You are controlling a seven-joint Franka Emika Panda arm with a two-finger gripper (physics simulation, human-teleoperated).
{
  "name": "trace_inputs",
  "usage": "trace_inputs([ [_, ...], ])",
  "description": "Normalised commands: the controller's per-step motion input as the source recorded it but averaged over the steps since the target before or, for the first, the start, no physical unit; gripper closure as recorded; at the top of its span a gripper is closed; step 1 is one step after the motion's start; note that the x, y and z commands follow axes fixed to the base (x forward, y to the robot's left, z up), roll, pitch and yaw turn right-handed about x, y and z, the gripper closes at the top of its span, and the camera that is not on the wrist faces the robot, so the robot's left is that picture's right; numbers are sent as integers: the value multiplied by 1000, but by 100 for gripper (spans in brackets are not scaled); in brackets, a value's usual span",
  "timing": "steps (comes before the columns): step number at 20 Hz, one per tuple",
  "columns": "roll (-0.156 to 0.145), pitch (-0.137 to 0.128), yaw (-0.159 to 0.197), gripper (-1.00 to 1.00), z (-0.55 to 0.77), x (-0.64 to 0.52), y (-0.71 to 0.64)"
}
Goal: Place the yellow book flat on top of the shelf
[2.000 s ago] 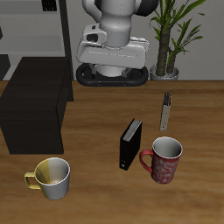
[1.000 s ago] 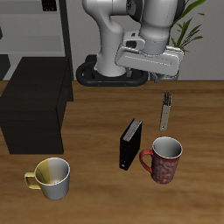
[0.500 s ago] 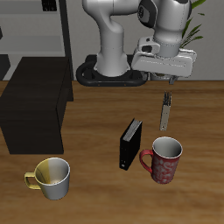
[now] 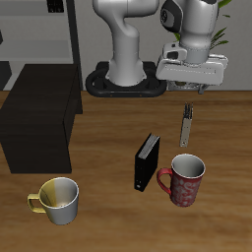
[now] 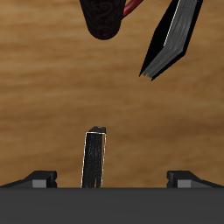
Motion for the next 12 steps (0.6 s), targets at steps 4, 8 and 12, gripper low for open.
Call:
trace_inputs([
  [4, -20, -13, -29, -100, -149, -19, 37],
  [8, 30, -25, 19, -100, -147, -62, 101],
  [12, 6, -23, 3, -100, -100, 7, -44],
])
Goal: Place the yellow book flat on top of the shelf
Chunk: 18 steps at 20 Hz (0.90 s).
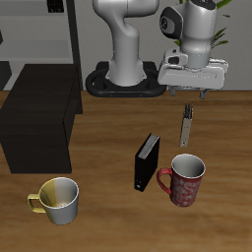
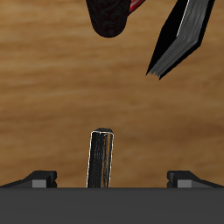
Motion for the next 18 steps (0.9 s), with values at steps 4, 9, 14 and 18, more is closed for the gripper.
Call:
trace_inputs([
  [4, 24, 13, 9, -100, -155, 30, 12],
  [9, 7, 22, 4, -100, -195, 58, -16],
  [14, -6, 32, -2, -100, -199, 55, -48],
  [18, 4, 34, 4, -100, -210, 45, -1],
])
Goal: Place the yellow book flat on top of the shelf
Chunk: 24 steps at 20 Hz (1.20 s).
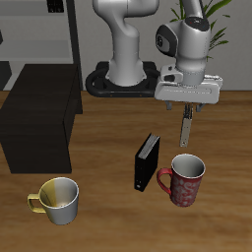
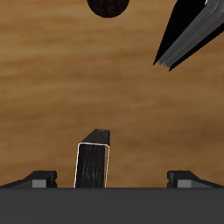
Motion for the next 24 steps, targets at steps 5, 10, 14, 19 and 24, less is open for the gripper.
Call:
trace_inputs([
  [5, -11, 29, 8, -100, -202, 50, 0],
  [10, 3, 34, 18, -100, -205, -5, 69],
  [14, 25, 38, 18, -100, -210, 23, 45],
  [19, 21, 17, 4, 100, -72, 58, 9],
  [24, -7, 12, -5, 100, -11, 49, -33],
])
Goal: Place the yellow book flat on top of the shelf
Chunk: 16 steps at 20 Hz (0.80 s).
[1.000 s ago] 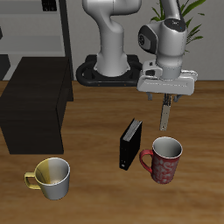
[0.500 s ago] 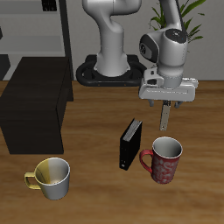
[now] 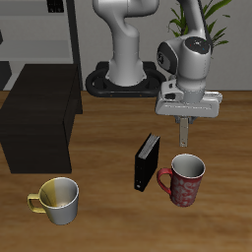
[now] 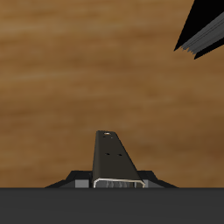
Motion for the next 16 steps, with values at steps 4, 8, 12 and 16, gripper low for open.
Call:
trace_inputs([
  [4, -23, -5, -5, 100, 114, -2, -129],
  [8, -40, -32, 25, 100, 305, -19, -231],
  [12, -43, -63, 33, 100, 484, -25, -363],
  [16, -94, -71, 60, 100, 487, -78, -437],
])
